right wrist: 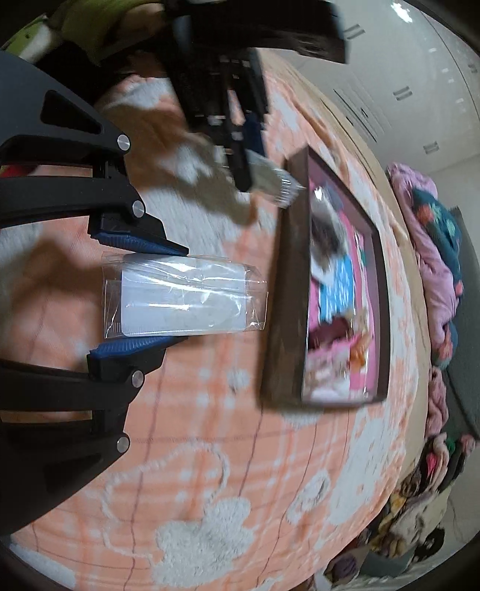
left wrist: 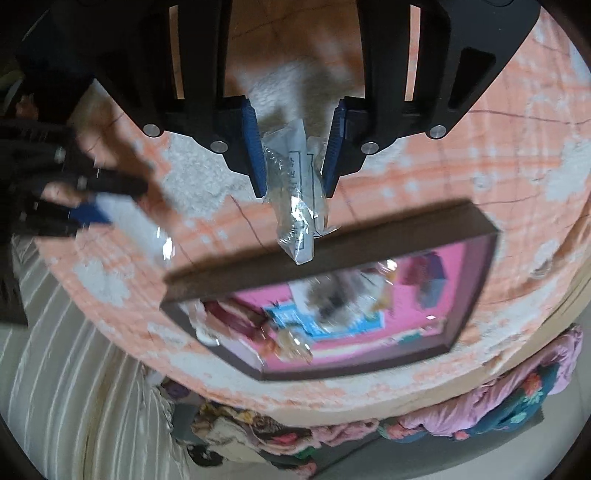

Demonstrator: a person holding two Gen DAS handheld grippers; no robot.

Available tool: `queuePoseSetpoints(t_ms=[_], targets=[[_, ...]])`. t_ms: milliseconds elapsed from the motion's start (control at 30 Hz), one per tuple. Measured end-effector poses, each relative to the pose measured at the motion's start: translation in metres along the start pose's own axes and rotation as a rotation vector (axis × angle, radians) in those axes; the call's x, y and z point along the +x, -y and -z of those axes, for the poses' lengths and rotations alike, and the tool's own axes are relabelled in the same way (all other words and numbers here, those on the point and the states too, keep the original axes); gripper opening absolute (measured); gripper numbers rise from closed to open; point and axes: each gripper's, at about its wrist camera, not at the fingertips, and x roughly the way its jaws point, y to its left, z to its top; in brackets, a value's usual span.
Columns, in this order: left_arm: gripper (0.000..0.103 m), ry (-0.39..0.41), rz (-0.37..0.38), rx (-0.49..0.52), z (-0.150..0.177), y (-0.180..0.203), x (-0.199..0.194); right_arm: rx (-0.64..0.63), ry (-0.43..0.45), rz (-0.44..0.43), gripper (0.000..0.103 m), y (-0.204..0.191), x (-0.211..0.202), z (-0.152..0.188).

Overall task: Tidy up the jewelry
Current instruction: 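Carry both clear bags over the box and lower them inside with both tools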

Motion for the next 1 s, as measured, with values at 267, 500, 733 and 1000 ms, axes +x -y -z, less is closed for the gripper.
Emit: queuePoseSetpoints(t_ms=[267, 500, 733, 1000], targets=[[0.023, 0.031, -0.006, -0.057, 0.000, -0.023, -0.027, -0.064, 0.052, -0.040, 0.038, -0.031, -0.019, -0.009], [0.023, 0.078, -0.007, -0.106, -0.004, -0.039, -0.045, -0.106, 0.099, -0.050, 0.038, -0.049, -0.033, -0.024], [0.023, 0.119, -0.012, -0.129, -0.009, -0.048, -0.057, -0.120, 0.135, -0.048, 0.038, -0.056, -0.039, -0.033], [0.023, 0.144, -0.018, -0.140, -0.013, -0.056, -0.065, -0.123, 0.176, -0.033, 0.038, -0.055, -0.046, -0.045]])
